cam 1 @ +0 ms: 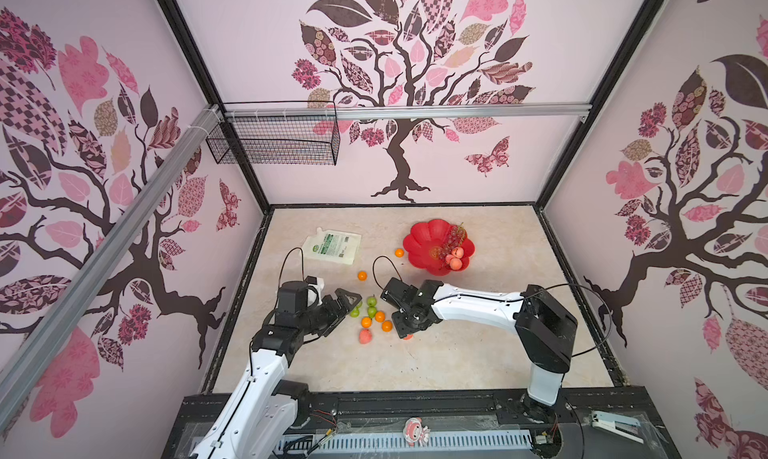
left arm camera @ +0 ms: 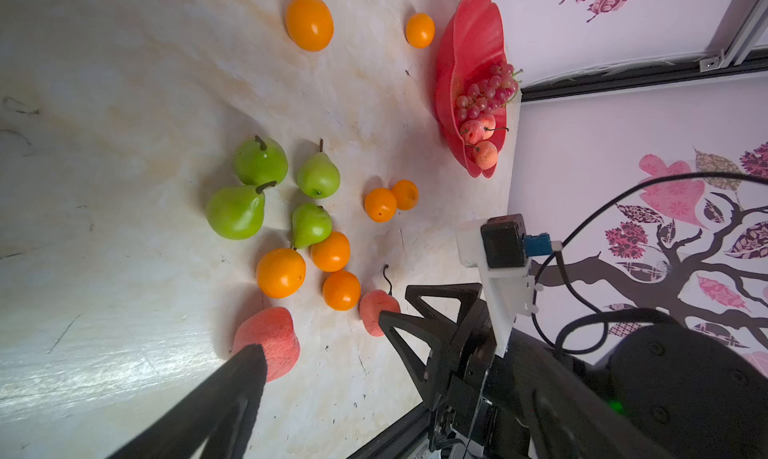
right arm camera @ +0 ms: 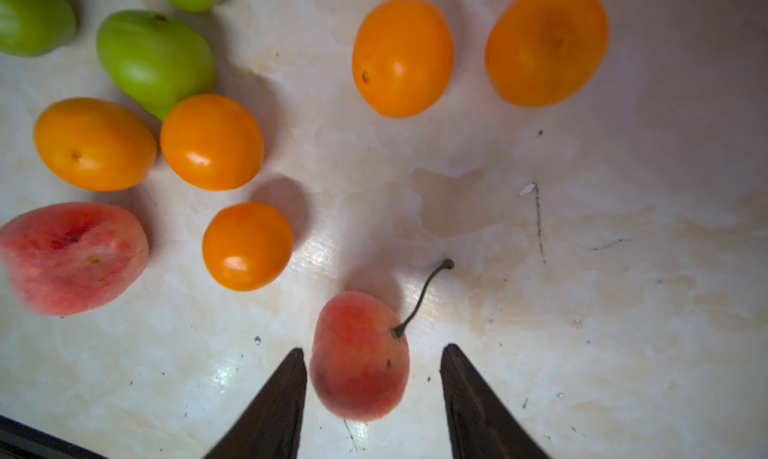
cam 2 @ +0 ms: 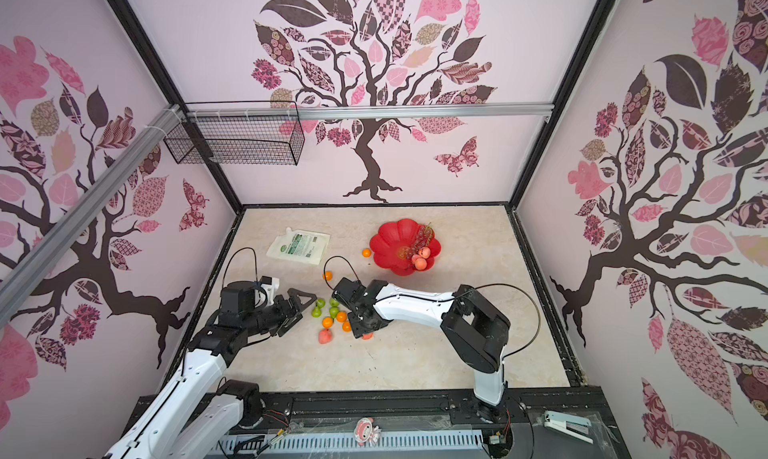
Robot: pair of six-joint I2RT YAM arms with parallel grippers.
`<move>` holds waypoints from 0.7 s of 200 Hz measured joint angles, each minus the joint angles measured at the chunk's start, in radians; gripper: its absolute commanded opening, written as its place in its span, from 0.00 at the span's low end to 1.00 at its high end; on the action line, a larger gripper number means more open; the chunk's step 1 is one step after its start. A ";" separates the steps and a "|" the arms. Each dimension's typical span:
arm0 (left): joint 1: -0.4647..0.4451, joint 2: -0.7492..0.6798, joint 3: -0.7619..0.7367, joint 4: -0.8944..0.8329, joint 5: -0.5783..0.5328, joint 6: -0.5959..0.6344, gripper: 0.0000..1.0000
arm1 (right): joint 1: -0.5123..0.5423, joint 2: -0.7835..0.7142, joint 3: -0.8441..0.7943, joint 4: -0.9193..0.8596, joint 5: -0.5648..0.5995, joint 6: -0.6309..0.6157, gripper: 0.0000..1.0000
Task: Place and organize the fake fruits in the fruit bowl
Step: 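Lower the right gripper and grasp the small peach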
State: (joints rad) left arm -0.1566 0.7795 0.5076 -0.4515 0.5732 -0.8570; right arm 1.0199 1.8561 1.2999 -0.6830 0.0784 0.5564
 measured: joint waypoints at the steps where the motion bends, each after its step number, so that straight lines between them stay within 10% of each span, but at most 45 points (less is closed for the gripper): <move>1: 0.000 0.000 0.000 0.000 0.000 0.000 0.97 | 0.000 0.001 0.001 -0.001 0.000 0.000 0.55; 140: 0.000 0.013 -0.016 0.017 -0.003 -0.008 0.97 | 0.000 0.079 0.042 -0.060 0.004 -0.064 0.51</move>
State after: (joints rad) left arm -0.1566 0.7925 0.4919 -0.4347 0.5697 -0.8646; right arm 1.0199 1.9347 1.3422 -0.7425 0.0826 0.4919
